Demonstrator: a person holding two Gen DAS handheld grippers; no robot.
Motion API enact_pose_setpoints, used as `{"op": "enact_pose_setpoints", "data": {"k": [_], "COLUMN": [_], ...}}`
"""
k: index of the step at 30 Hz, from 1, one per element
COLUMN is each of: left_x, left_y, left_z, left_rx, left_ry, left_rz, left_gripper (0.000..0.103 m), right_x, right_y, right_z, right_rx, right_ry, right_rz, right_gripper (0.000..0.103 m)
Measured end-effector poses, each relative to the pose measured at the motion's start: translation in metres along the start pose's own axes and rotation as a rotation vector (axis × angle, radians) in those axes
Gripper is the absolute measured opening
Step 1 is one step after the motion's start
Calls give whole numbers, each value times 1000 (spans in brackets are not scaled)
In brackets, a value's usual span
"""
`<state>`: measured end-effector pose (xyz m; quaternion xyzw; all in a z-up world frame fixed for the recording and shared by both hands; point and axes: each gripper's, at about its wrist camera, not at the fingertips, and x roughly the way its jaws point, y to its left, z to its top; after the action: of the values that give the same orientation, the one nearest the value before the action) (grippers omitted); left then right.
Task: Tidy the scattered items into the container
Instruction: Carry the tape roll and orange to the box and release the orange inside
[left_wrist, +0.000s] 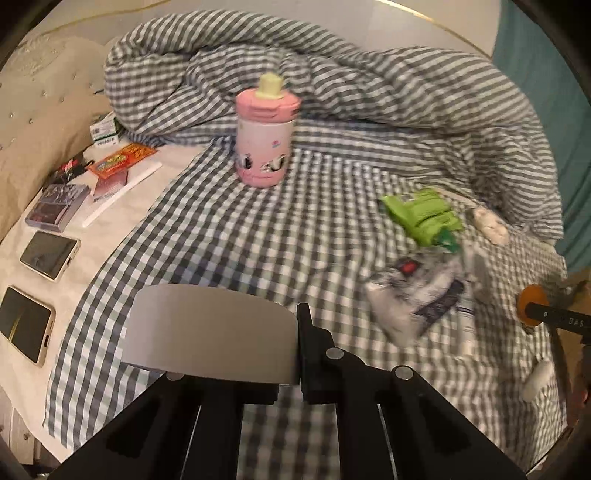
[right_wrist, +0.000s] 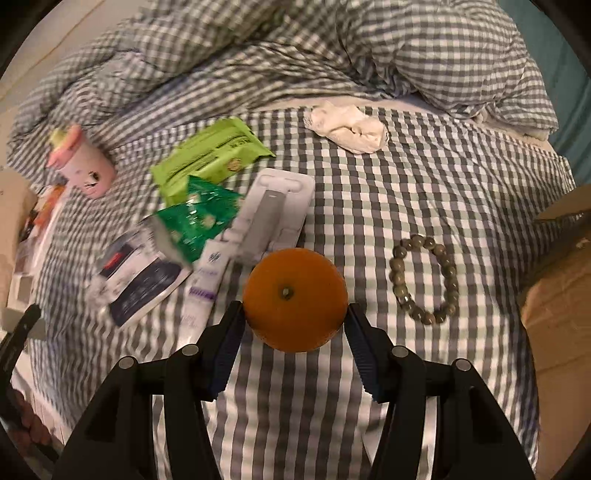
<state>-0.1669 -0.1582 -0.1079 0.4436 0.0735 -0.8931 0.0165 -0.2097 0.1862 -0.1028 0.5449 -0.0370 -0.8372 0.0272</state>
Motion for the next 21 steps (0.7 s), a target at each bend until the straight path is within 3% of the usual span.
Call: {"op": "enact_pose_setpoints", "data": {"k": [10, 21], "left_x": [-43, -99], "left_y": [-95, -268], "left_z": [-11, -9], "left_rx": [171, 410], "left_ry": [-15, -59], "left_rz": [-99, -276], "left_gripper": [8, 8], "right_x": [-72, -175], "right_y": [-47, -158], "right_z": [-42, -80], "right_rx": [33, 161], "right_ry": [-85, -202], "right_rz": [-1, -74], "right_gripper": [55, 55]}}
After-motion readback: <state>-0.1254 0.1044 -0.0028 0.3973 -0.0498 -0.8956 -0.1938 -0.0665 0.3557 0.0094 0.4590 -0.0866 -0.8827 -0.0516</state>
